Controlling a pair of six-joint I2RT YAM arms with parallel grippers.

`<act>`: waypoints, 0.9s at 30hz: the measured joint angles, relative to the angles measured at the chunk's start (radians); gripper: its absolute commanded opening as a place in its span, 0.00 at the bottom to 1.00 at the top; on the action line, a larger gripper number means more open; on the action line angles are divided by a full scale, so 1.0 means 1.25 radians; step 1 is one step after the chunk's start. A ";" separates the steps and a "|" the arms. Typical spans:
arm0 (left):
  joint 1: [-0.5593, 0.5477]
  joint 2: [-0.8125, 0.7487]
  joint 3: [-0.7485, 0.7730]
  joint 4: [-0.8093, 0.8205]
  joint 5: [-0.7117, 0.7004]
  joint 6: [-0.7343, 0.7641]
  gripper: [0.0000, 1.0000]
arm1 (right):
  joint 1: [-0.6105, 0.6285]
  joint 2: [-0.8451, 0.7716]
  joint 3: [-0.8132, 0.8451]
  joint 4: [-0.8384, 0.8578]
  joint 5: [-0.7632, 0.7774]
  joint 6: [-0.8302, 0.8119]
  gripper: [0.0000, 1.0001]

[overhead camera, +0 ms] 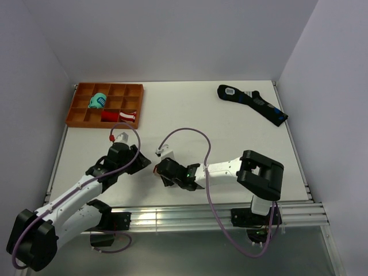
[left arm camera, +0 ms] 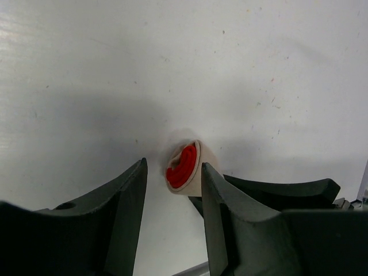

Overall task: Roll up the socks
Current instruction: Pick up the sock at the center of the board.

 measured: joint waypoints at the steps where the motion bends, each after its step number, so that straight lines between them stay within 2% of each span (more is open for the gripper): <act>1: 0.000 0.001 -0.002 -0.002 0.005 -0.004 0.48 | 0.001 0.001 0.000 0.001 0.001 -0.002 0.00; 2: 0.000 0.001 -0.005 -0.005 0.012 -0.013 0.49 | 0.002 0.004 0.002 0.004 0.003 -0.004 0.00; 4: -0.005 0.003 -0.015 -0.007 0.020 -0.035 0.60 | 0.004 0.011 0.007 0.010 0.008 -0.008 0.00; 5: -0.013 0.003 -0.020 -0.010 0.021 -0.050 0.61 | 0.005 0.015 0.009 0.016 0.008 -0.010 0.00; 10: -0.063 0.003 -0.038 -0.017 0.016 -0.118 0.61 | 0.005 0.020 0.011 0.034 0.005 -0.016 0.00; 14: -0.086 -0.004 -0.037 -0.023 -0.022 -0.106 0.60 | 0.005 0.017 0.002 0.049 -0.009 -0.032 0.00; 18: -0.094 -0.083 -0.037 -0.034 -0.064 -0.078 0.59 | 0.003 -0.002 -0.014 0.052 -0.044 -0.038 0.00; 22: -0.095 -0.194 -0.038 -0.024 -0.087 -0.045 0.57 | 0.004 -0.027 -0.015 -0.002 -0.082 -0.057 0.00; 27: -0.095 -0.249 -0.038 -0.017 -0.088 0.009 0.55 | 0.003 -0.072 -0.016 -0.102 -0.128 -0.091 0.00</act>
